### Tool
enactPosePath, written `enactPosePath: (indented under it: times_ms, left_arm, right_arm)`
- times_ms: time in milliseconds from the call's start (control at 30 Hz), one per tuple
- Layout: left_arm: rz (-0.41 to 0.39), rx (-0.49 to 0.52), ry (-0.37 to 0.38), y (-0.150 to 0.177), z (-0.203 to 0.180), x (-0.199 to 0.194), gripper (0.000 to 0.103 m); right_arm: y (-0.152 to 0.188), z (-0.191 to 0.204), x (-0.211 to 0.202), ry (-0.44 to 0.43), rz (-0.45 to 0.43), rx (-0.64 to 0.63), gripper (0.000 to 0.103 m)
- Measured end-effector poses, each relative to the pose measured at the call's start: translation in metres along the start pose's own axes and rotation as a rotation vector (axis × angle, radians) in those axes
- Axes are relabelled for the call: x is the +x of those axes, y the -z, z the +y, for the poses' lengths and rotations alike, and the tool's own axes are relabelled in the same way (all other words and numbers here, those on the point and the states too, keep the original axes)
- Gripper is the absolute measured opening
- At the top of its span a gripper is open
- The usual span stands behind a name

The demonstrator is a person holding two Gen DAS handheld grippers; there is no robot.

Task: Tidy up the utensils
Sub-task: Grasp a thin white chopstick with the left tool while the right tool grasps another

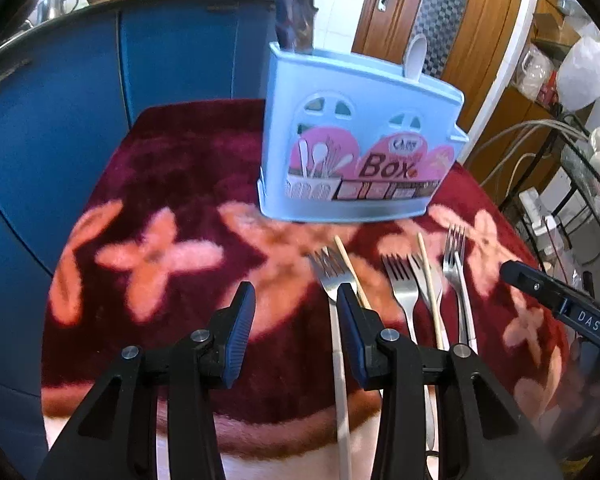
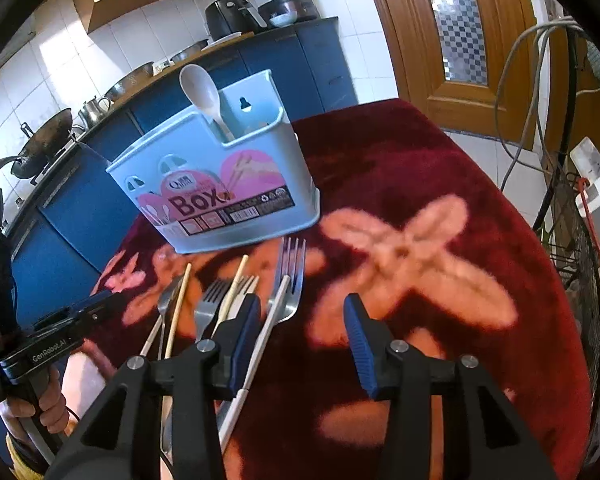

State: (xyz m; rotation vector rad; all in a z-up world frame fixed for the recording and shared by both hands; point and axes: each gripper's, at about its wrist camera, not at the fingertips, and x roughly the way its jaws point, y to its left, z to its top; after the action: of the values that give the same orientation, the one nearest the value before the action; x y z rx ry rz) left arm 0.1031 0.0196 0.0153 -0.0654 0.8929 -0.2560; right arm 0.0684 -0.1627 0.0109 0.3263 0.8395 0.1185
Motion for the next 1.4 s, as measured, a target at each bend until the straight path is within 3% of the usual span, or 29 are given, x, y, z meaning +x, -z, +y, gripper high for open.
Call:
enactPosePath:
  times_ms: [433,867,933,1000,1100,1400]
  left_arm:
    - [0.129,0.117,-0.059,0.01,-0.023,0.032,0.043]
    - [0.134,0.157,-0.085,-0.001,-0.031,0.054,0.042]
    - [0.133,0.16,-0.081,-0.005,-0.032,0.056,0.037]
    - [0.125,0.138,-0.049,-0.006,-0.031,0.056,0.021]
    - [0.108,0.121,-0.025,-0.008,-0.031,0.053,0.005]
    - [0.06,0.052,-0.066,-0.007,-0.015,0.032,0.004]
  right_arm:
    - [0.004,-0.004,0.005,-0.01,0.024,0.003,0.047]
    - [0.006,-0.002,0.008,-0.028,0.031,-0.002,0.047]
    - [0.006,-0.001,0.009,-0.031,0.034,-0.003,0.047]
    - [0.007,0.0,0.01,-0.032,0.038,-0.002,0.047]
    - [0.007,0.001,0.01,-0.034,0.039,-0.008,0.047]
    - [0.008,0.006,0.015,-0.042,0.053,-0.018,0.047]
